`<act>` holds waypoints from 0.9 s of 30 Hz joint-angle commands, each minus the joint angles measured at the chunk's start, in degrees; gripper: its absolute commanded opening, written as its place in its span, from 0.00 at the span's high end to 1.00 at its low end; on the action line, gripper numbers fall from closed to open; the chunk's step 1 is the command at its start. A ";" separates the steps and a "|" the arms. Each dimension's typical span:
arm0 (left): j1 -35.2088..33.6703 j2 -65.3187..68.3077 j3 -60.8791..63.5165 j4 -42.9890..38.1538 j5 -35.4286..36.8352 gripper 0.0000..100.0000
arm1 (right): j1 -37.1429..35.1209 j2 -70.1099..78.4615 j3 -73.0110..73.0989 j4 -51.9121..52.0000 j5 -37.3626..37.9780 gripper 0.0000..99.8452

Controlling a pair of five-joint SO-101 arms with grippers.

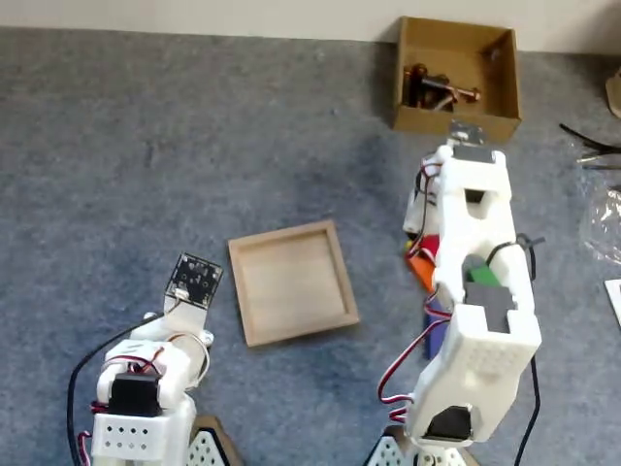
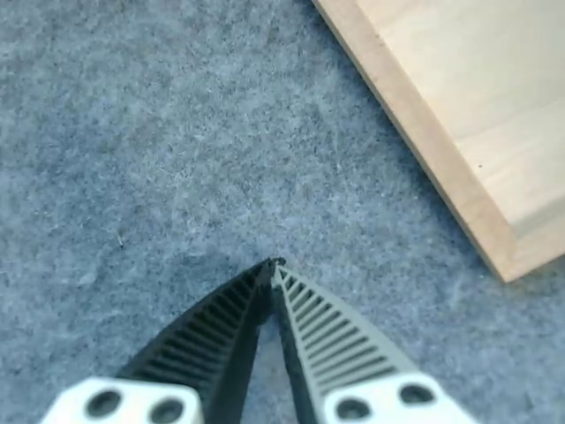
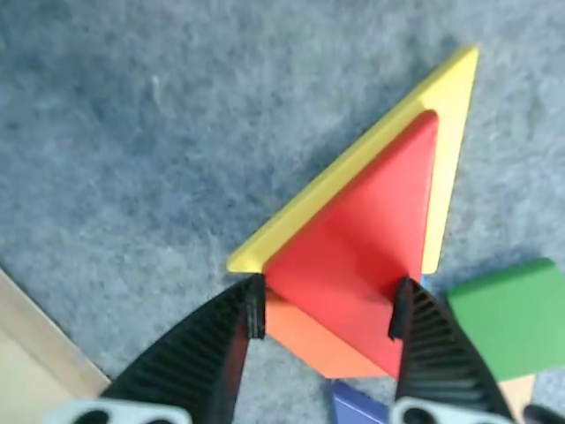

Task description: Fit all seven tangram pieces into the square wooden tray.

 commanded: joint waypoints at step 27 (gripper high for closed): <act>-0.66 -0.31 1.10 0.35 0.26 0.99 | -5.58 -0.13 8.48 -1.36 7.38 0.74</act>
